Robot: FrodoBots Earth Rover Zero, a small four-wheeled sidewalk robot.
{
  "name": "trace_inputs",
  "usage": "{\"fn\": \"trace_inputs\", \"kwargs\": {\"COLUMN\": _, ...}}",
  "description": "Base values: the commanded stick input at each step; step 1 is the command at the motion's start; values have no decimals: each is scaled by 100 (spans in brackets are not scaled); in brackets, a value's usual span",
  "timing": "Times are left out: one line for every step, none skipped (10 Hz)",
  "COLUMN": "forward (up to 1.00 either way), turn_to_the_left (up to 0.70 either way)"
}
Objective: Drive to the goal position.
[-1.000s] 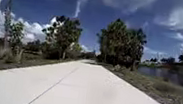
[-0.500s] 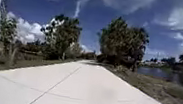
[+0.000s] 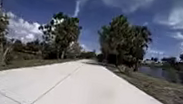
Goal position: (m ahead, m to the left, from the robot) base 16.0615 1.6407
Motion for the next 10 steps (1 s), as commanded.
{"fn": "trace_inputs", "kwargs": {"forward": 85, "turn_to_the_left": 0}}
{"fn": "trace_inputs", "kwargs": {"forward": 85, "turn_to_the_left": 0}}
{"fn": "trace_inputs", "kwargs": {"forward": 85, "turn_to_the_left": 0}}
{"fn": "trace_inputs", "kwargs": {"forward": 85, "turn_to_the_left": 0}}
{"fn": "trace_inputs", "kwargs": {"forward": 85, "turn_to_the_left": 0}}
{"fn": "trace_inputs", "kwargs": {"forward": 85, "turn_to_the_left": 0}}
{"fn": "trace_inputs", "kwargs": {"forward": 85, "turn_to_the_left": 0}}
{"fn": "trace_inputs", "kwargs": {"forward": 85, "turn_to_the_left": 0}}
{"fn": "trace_inputs", "kwargs": {"forward": 85, "turn_to_the_left": 0}}
{"fn": "trace_inputs", "kwargs": {"forward": 85, "turn_to_the_left": 0}}
